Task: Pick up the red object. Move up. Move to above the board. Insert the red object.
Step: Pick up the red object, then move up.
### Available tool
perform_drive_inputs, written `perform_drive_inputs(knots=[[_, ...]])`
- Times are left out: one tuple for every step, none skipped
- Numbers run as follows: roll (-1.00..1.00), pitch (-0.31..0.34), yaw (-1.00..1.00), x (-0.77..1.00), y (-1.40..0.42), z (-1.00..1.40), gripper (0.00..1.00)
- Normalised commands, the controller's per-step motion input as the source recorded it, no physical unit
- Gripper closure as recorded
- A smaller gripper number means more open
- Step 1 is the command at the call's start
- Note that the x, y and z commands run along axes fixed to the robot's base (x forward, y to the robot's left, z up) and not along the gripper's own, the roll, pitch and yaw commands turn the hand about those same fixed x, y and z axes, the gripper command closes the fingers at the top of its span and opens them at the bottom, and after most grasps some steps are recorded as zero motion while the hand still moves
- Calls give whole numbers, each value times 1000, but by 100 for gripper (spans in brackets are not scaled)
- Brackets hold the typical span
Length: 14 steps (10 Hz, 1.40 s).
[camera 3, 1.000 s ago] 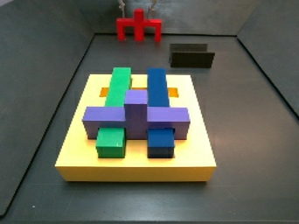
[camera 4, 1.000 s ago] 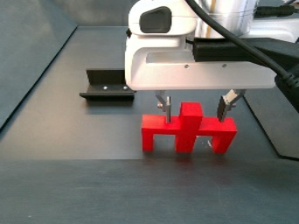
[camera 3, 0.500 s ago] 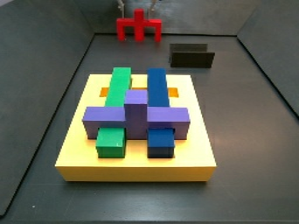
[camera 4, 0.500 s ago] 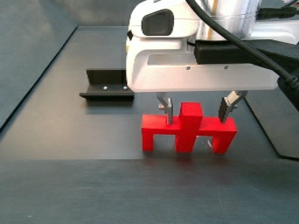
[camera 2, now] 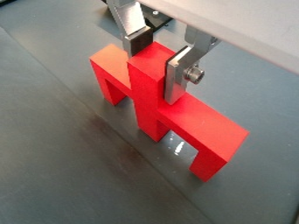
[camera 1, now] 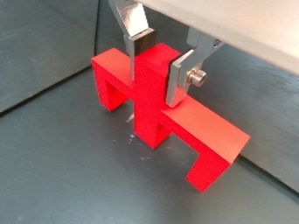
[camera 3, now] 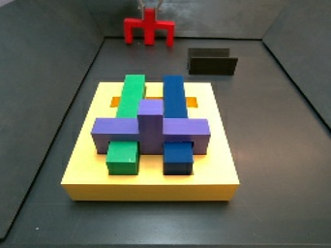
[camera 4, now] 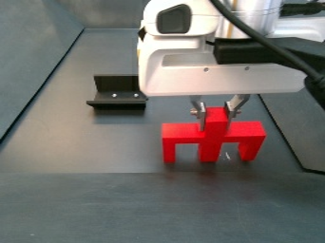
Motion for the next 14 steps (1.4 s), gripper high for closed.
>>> perform_drive_inputs(knots=[[0, 0, 0, 0, 0, 0, 100], [0, 0, 0, 0, 0, 0, 100], [0, 0, 0, 0, 0, 0, 100], [0, 0, 0, 0, 0, 0, 100], [0, 0, 0, 0, 0, 0, 100], [0, 0, 0, 0, 0, 0, 100], [0, 0, 0, 0, 0, 0, 100], [0, 0, 0, 0, 0, 0, 100], [0, 0, 0, 0, 0, 0, 100], [0, 0, 0, 0, 0, 0, 100], [0, 0, 0, 0, 0, 0, 100], [0, 0, 0, 0, 0, 833, 100], [2, 44, -20, 15, -83, 704, 100], [35, 63, -12, 2, -63, 542, 100]])
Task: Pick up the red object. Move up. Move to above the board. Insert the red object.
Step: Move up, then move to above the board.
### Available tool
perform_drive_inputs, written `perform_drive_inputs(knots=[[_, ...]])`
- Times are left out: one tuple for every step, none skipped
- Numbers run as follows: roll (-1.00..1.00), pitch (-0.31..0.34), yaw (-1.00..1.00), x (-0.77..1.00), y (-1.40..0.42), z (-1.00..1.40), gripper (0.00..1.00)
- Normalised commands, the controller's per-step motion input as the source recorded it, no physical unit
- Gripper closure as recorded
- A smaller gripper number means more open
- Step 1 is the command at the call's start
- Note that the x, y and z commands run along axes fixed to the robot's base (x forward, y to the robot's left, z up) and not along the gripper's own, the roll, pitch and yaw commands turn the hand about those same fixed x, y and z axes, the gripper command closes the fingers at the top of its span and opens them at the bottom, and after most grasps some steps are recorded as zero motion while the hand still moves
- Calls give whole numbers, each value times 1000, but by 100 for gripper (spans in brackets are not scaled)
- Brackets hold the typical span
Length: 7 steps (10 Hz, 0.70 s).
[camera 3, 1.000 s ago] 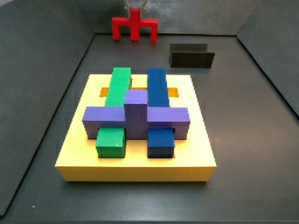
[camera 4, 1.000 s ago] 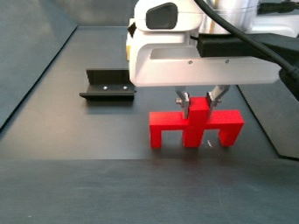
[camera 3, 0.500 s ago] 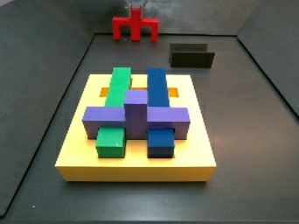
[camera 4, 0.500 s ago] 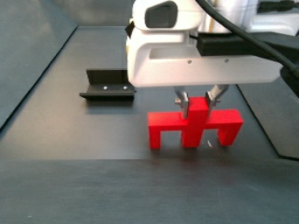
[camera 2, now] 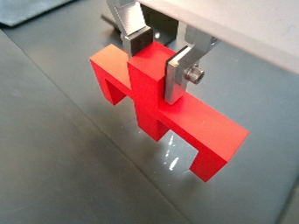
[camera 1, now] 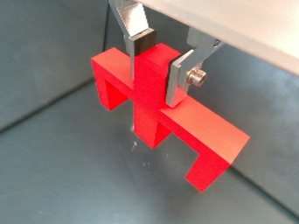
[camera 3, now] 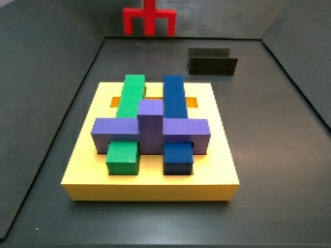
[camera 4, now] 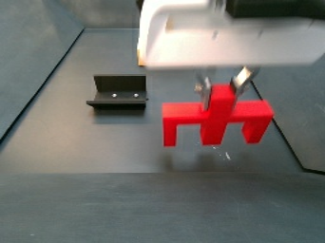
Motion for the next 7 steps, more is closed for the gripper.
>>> perform_drive_inputs(knots=[[72, 57, -2, 25, -33, 207, 100], [0, 0, 0, 0, 0, 1400, 100], [-22, 3, -12, -16, 7, 1400, 100], [9, 38, -3, -48, -3, 1400, 100], [23, 21, -1, -14, -3, 1400, 100], [-3, 67, -3, 36, 12, 959, 100], [5, 81, -6, 40, 6, 531, 100]])
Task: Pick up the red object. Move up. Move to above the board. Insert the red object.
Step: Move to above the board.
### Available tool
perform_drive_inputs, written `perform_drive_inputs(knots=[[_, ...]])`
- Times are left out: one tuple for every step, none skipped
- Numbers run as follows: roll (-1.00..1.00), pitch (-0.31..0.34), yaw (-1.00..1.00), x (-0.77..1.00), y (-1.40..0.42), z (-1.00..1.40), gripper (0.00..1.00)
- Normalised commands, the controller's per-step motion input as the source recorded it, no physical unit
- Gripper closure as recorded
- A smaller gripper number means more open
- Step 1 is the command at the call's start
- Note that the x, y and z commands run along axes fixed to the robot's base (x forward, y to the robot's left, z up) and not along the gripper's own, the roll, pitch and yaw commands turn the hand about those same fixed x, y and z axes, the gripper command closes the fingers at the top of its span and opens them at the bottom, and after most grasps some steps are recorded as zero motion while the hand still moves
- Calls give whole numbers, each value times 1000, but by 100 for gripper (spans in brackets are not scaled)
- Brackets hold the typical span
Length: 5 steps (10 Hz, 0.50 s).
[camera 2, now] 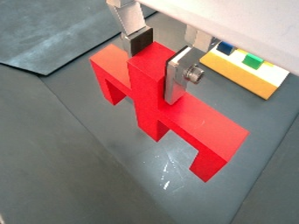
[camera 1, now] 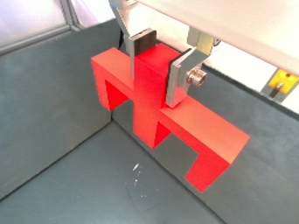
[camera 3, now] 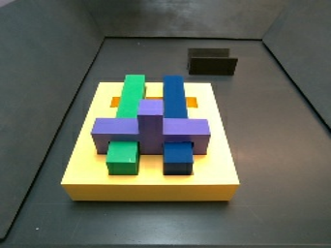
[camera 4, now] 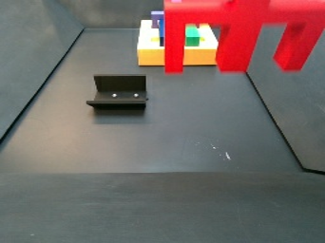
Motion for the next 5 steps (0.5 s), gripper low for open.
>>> perform_drive_inputs(knots=[[14, 61, 3, 20, 3, 285, 100], [13, 40, -1, -4, -5, 172, 100], [-108, 149, -153, 121, -1400, 133, 100], [-101, 146, -140, 122, -1400, 125, 100], [-37, 82, -64, 116, -1400, 126, 100]])
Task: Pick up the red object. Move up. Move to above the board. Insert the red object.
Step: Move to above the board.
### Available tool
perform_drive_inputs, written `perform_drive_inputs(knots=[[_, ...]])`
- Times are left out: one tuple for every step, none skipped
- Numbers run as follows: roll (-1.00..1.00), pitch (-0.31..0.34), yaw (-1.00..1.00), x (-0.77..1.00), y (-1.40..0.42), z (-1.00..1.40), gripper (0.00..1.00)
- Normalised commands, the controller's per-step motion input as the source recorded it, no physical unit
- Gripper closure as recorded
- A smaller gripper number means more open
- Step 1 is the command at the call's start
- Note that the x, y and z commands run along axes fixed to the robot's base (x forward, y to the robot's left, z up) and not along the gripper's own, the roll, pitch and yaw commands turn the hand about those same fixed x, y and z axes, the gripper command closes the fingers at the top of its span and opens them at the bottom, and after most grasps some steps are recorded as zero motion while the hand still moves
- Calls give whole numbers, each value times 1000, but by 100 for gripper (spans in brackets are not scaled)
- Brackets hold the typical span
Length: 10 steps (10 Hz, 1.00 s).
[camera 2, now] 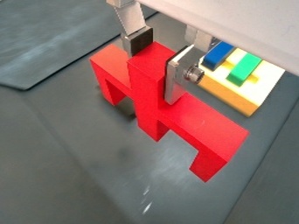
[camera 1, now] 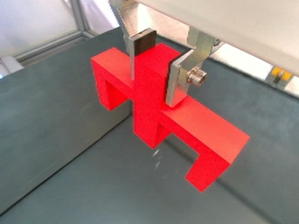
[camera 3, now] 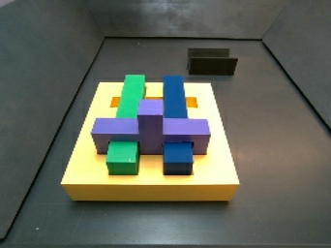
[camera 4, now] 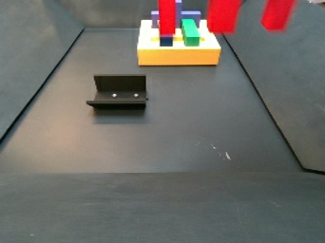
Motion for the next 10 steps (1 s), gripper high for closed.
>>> perform_drive_inputs(knots=[[-62, 32, -37, 114, -1400, 126, 100], [-16, 28, -10, 113, -1400, 129, 100], [-28, 21, -4, 113, -1400, 129, 100], [-9, 21, 0, 111, -1400, 133, 100], [-12, 27, 5, 113, -1400, 140, 100], [0, 42, 4, 118, -1400, 147, 100], [-6, 71, 7, 130, -1400, 152, 100], [7, 96, 4, 151, -1400, 154, 100], [9, 121, 9, 178, -1400, 159, 100], [8, 152, 7, 224, -1400, 175, 100]])
